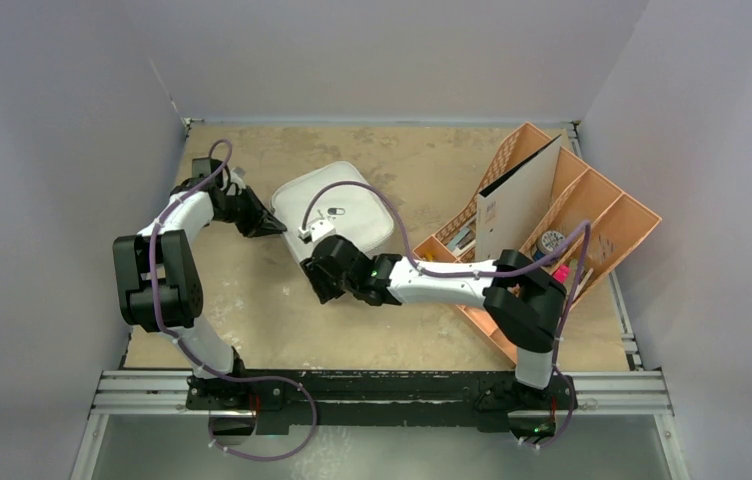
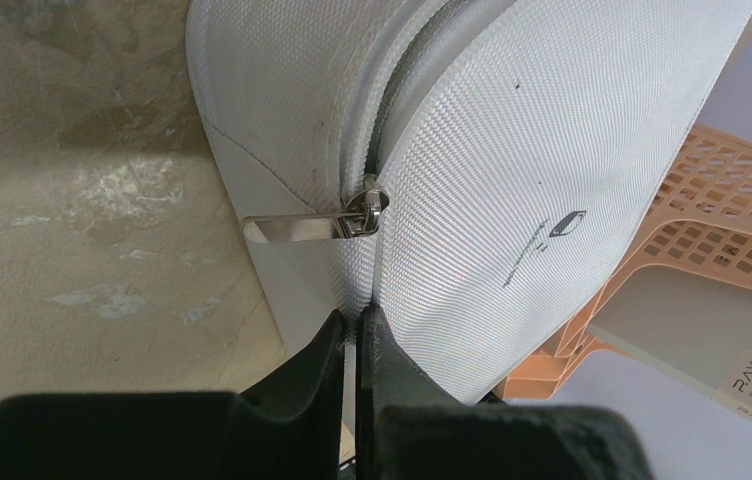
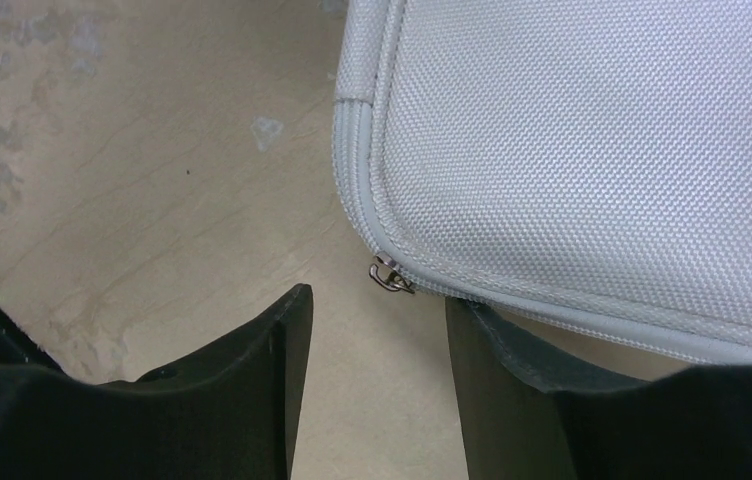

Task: Organize the medicine kit
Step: Zip the medicine box at the center of the board.

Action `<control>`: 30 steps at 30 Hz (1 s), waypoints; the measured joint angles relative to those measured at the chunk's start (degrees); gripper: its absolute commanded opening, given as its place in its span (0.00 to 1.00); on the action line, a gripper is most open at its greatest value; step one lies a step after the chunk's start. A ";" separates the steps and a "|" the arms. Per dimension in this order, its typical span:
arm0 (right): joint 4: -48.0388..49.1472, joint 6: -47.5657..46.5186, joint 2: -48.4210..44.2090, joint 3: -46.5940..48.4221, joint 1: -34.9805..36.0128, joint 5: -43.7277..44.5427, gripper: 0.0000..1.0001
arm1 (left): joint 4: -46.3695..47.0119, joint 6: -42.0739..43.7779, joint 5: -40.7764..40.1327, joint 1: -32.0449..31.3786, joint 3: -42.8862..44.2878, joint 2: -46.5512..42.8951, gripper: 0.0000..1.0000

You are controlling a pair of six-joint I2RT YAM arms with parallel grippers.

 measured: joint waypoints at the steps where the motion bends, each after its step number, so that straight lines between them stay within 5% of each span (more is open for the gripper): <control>1: 1.29 1.01 0.00 -0.72 0.02 0.66 0.57 | 0.28 0.00 -0.02 0.00 -0.02 0.00 0.00; 10: 15.12 7.23 0.00 -8.66 0.07 3.76 0.55 | 1.55 0.02 -0.07 0.04 -0.20 0.00 0.00; 24: 35.21 5.18 0.00 -16.52 0.22 5.81 0.00 | 4.52 0.04 -1.27 0.17 -0.22 0.00 0.00; 30: 43.19 3.10 0.00 -19.80 0.24 3.65 0.00 | 4.63 0.04 -1.25 0.17 -0.26 0.00 0.00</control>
